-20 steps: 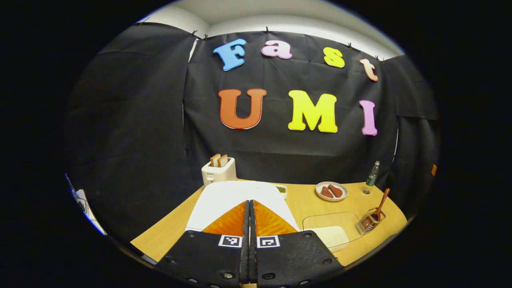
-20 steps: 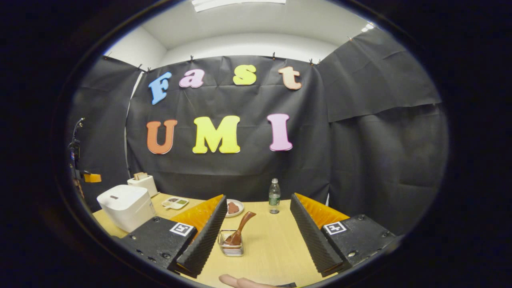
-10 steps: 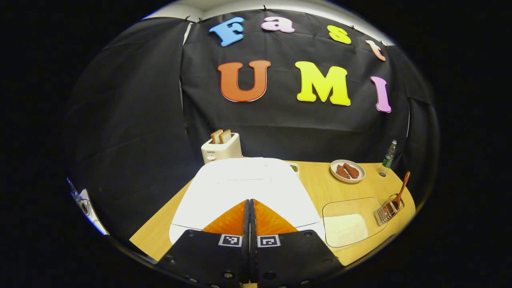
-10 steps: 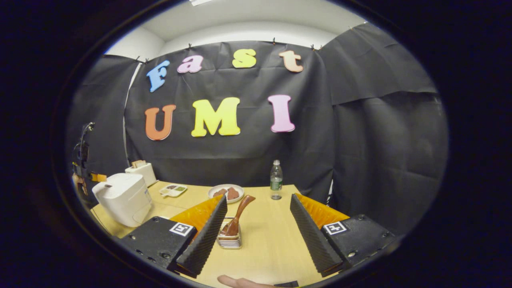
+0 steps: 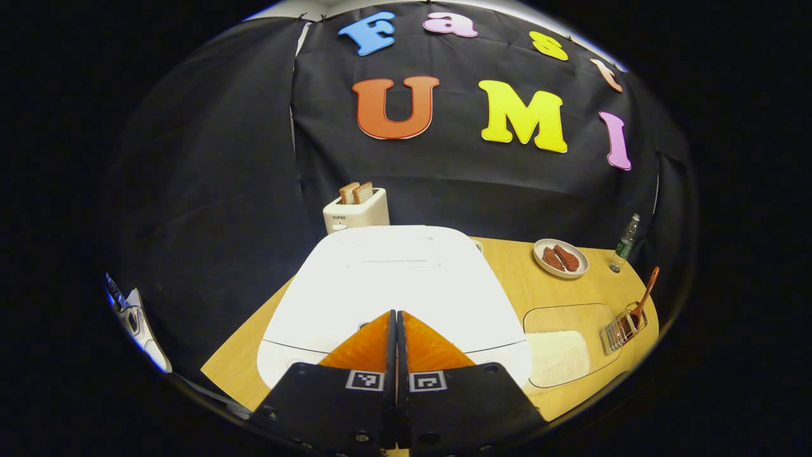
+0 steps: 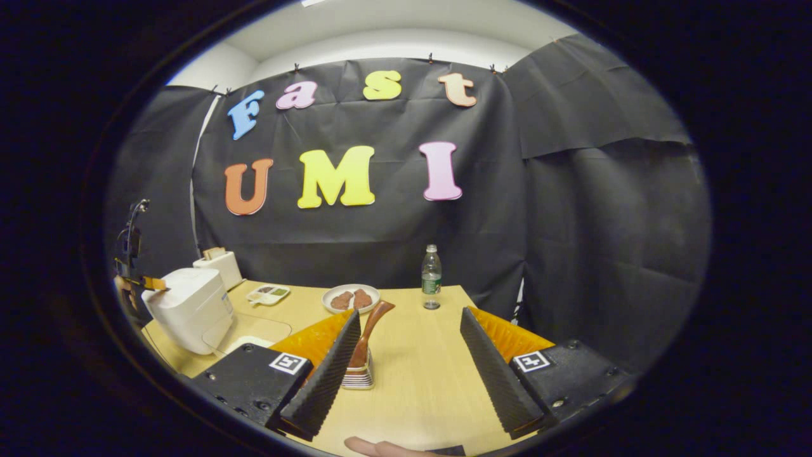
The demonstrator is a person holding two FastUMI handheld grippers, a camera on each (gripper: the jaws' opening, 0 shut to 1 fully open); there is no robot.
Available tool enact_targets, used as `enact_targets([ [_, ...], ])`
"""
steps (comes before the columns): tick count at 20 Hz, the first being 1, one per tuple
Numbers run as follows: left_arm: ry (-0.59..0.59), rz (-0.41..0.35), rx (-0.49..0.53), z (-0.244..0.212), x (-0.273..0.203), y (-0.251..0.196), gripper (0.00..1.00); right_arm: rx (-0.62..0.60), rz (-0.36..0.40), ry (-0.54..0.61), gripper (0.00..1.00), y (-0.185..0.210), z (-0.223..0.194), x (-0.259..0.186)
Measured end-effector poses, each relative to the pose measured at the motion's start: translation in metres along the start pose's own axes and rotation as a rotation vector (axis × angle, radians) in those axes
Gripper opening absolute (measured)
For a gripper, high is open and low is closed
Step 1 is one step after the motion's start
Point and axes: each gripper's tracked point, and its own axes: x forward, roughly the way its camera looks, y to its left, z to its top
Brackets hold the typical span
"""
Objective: Close the left gripper, press the button to open the rice cooker; take a wooden spoon from the chopstick holder with the right hand, scoop a spoonful of rice and pour it into the rice cooker, then put the wooden spoon back into the chopstick holder.
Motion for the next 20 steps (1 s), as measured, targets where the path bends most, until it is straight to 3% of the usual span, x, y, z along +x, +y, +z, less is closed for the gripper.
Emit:
enact_targets([
  [7, -0.052, -0.009, -0.014, 0.011, -0.016, 0.007, 0.02, -0.019, -0.026, -0.027, 1.00, -0.005, 0.006, -0.010],
  [10, -0.134, -0.002, -0.023, 0.033, -0.047, 0.016, 0.00, -0.031, -0.024, -0.054, 0.99, 0.001, 0.008, -0.015],
  [14, -0.262, -0.017, 0.041, 0.044, -0.092, 0.015, 0.00, -0.050, -0.009, -0.053, 1.00, 0.015, 0.001, -0.011],
  [15, -0.272, -0.027, 0.045, 0.043, -0.102, 0.013, 0.24, -0.057, -0.012, -0.054, 1.00, 0.017, -0.002, -0.009],
  [18, -0.338, -0.065, 0.030, 0.042, -0.141, 0.009, 0.40, -0.086, -0.022, -0.057, 1.00, 0.027, -0.013, 0.005],
  [20, -0.388, -0.071, 0.038, 0.043, -0.164, 0.010, 0.76, -0.057, -0.015, -0.027, 0.99, 0.033, -0.027, 0.017],
])
